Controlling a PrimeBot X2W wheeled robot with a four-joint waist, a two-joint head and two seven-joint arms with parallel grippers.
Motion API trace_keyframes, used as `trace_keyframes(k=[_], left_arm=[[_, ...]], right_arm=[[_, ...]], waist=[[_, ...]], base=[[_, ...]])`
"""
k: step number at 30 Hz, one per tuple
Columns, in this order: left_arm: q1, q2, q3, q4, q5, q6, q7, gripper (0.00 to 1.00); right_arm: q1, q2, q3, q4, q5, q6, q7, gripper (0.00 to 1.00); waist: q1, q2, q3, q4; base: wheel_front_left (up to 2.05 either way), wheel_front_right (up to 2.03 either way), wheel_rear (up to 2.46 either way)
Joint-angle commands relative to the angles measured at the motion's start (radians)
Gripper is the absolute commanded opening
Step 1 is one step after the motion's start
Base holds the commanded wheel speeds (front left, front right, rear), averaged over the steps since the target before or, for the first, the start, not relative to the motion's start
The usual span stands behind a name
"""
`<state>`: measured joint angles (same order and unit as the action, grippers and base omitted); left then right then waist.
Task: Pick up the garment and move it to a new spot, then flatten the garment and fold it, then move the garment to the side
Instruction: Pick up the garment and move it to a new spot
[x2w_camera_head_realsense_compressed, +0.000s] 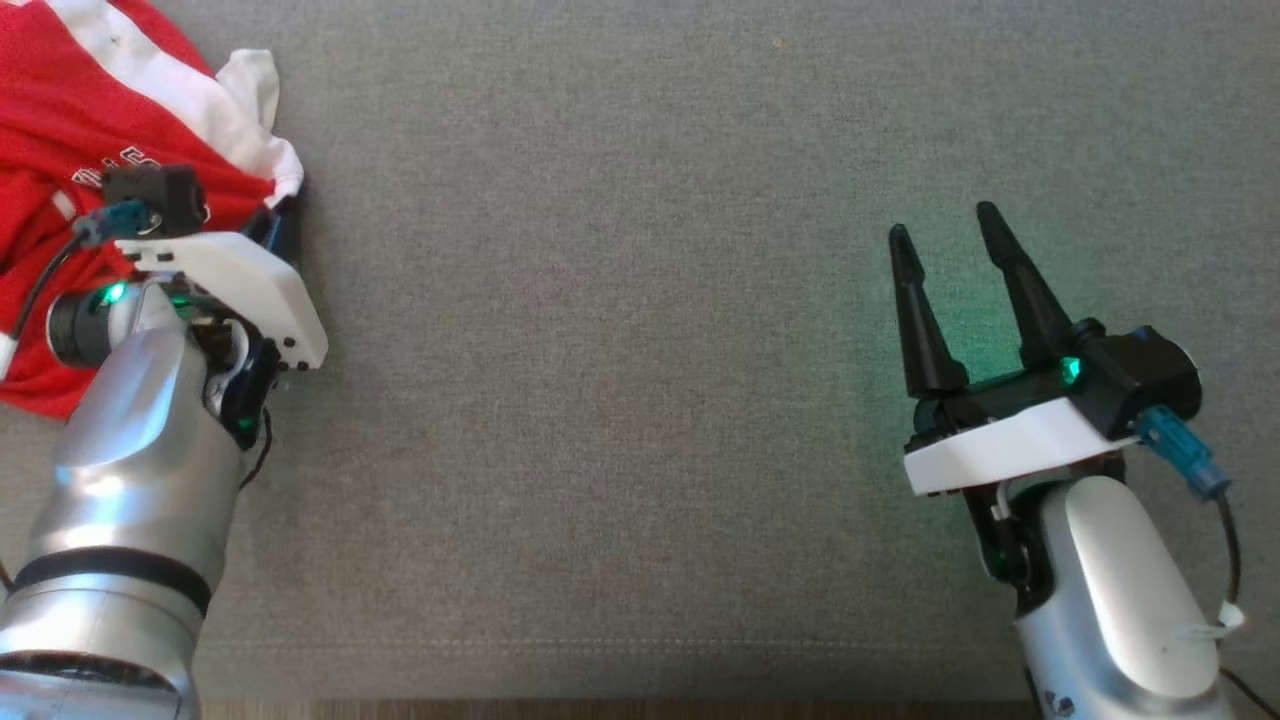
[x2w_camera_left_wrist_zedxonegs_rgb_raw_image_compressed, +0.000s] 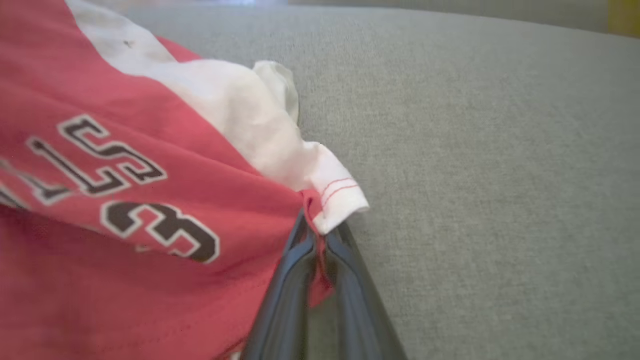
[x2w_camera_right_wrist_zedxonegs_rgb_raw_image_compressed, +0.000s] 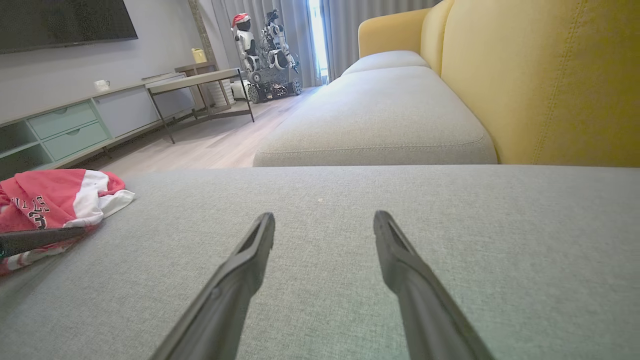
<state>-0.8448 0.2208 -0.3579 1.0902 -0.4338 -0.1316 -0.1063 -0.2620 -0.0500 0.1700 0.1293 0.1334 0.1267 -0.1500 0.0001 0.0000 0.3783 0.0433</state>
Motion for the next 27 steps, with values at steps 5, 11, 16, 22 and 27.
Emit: trace_keyframes(k=[5, 11, 16, 22, 27], left_arm=[[-0.050, 0.070, 0.014, -0.055, 0.016, 0.010, -0.120, 0.00], [-0.061, 0.107, 0.039, -0.192, 0.038, 0.047, -0.154, 0.00], [-0.013, 0.145, 0.098, -0.434, 0.062, 0.093, -0.155, 0.00], [0.085, 0.163, 0.142, -0.648, 0.080, 0.127, -0.155, 0.00], [0.190, 0.162, 0.132, -0.798, 0.079, 0.143, -0.141, 0.00]], right_arm=[[-0.007, 0.000, -0.001, -0.019, 0.008, 0.004, -0.018, 1.00], [0.011, 0.000, -0.010, -0.017, 0.013, 0.004, -0.017, 1.00], [0.032, 0.000, -0.019, -0.019, 0.017, 0.004, -0.015, 1.00], [0.061, 0.000, -0.027, -0.020, 0.021, 0.004, -0.009, 1.00], [0.097, 0.000, -0.034, -0.031, 0.028, 0.004, -0.002, 1.00]], waist=[[-0.0001, 0.0000, -0.037, 0.020], [-0.0001, 0.0000, -0.084, 0.044], [-0.0001, 0.0000, -0.125, 0.060], [-0.0001, 0.0000, -0.186, 0.065], [-0.0001, 0.0000, -0.253, 0.047]], base=[[0.00, 0.00, 0.00], [0.00, 0.00, 0.00], [0.00, 0.00, 0.00], [0.00, 0.00, 0.00], [0.00, 0.00, 0.00]])
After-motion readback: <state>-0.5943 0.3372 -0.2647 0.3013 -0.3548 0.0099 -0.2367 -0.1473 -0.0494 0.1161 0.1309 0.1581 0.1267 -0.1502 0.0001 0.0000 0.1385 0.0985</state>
